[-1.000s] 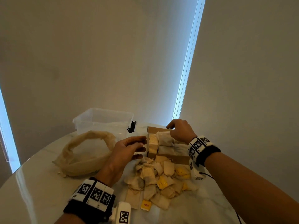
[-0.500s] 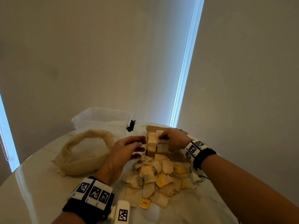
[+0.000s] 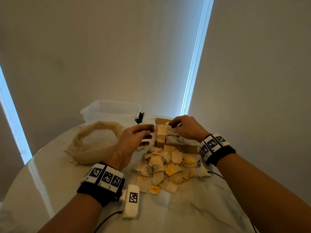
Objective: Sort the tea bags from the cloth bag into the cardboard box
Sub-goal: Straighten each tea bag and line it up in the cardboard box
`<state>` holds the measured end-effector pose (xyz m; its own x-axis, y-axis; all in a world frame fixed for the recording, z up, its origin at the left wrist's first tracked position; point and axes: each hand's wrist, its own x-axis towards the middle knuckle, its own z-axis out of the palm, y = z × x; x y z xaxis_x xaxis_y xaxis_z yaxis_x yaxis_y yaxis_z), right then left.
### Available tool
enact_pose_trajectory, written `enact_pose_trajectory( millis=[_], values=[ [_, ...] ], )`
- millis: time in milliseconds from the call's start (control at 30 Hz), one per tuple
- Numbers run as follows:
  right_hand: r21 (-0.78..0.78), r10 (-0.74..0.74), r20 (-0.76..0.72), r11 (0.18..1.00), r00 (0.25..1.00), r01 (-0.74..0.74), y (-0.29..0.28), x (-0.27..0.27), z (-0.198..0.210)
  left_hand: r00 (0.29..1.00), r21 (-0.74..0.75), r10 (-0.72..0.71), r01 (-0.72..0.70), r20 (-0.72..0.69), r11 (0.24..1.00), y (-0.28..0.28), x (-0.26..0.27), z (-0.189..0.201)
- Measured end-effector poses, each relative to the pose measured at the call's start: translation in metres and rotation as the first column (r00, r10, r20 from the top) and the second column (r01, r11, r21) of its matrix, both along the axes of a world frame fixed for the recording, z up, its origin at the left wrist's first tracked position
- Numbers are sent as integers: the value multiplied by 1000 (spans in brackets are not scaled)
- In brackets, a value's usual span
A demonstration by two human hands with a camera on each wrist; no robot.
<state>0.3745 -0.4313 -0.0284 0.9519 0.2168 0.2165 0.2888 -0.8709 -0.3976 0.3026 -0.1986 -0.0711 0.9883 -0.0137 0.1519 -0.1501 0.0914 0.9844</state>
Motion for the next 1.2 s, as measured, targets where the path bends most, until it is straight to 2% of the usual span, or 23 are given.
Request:
enact_pose_trajectory(
  millis=[100,233,400,500,533,600,667,733,833,967,1000,1067,1200],
  values=[
    [83,86,-24,993,996,-84,15,-20,4,993,33,38,-42,108,999,8,-5,20],
    [66,198,-99,979,975,-192,43,-42,-4,968,98,94,-120,232,988,26,-10,50],
    [-146,247,-141,953,959,-267,87,-24,-7,975,365,46,-125,218,922,48,-14,64],
    [-316,244,-191,902,951,-295,114,-12,-16,992,490,2,-65,127,869,55,-23,61],
    [-362,231,-201,885,952,-291,122,-8,-19,997,574,-37,-10,70,819,55,-28,59],
    [-422,210,-197,864,958,-276,134,-2,-25,988,728,-117,156,-104,668,55,-37,52],
    [-437,193,-210,858,958,-269,139,3,-31,942,779,-167,334,-290,532,50,-42,41],
    [-430,194,-226,860,955,-276,140,7,-34,902,805,-170,431,-397,407,43,-42,33],
    [-396,200,-224,876,954,-277,138,9,-34,887,834,-145,461,-438,304,33,-36,23],
    [-311,227,-236,904,945,-294,126,4,-23,916,902,-99,401,-389,160,24,-26,16],
    [-284,225,-227,915,947,-286,122,2,-21,923,912,-96,384,-373,147,23,-24,14],
    [-185,225,-206,947,952,-264,111,-3,-13,932,917,-97,362,-350,169,22,-20,14],
    [76,246,-160,969,956,-236,78,-16,8,951,898,-126,310,-284,312,23,-13,19]
  ],
)
